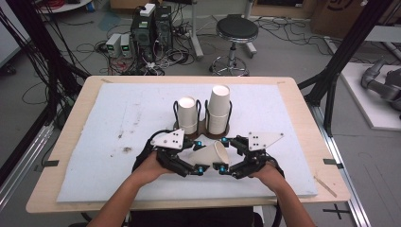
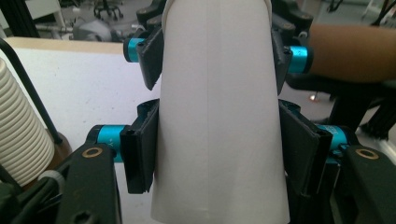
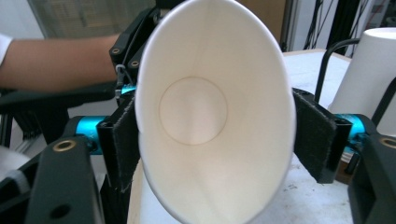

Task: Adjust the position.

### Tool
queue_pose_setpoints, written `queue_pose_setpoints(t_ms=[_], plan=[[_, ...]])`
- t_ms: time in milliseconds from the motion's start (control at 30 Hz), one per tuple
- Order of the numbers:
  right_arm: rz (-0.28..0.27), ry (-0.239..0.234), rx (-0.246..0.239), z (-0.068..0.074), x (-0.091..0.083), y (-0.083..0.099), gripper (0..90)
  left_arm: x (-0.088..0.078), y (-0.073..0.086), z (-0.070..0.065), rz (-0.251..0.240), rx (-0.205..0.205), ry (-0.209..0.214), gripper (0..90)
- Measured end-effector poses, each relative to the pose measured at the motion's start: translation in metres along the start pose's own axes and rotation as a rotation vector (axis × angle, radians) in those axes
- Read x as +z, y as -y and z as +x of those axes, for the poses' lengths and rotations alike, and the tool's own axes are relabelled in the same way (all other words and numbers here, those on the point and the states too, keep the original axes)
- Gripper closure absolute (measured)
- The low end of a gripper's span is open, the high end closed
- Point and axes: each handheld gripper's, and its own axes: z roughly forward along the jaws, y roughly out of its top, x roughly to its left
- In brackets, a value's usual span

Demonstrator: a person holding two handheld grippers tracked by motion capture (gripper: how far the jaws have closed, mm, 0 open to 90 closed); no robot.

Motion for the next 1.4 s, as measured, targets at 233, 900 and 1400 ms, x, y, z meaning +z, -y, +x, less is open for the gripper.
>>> queue_pose_setpoints(t_ms=[233,900,1400], plan=[[-0.017,-0.029,-0.017,-0.001,-0.002,-0.001,34.4,0.002,0.004,-0.001,-0.024,-0.004,0.007,37.7],[0.041,-0.03,-0.018,0.0,0.001,-0.001,37.6,0.007,-0.005,-0.007,0.159,0.087,-0.079,30.5],[-0.012,-0.016,0.014,0.001,0.003,-0.002,25.9,0.01,0.005,-0.005,0.083,0.028,-0.045,37.4]])
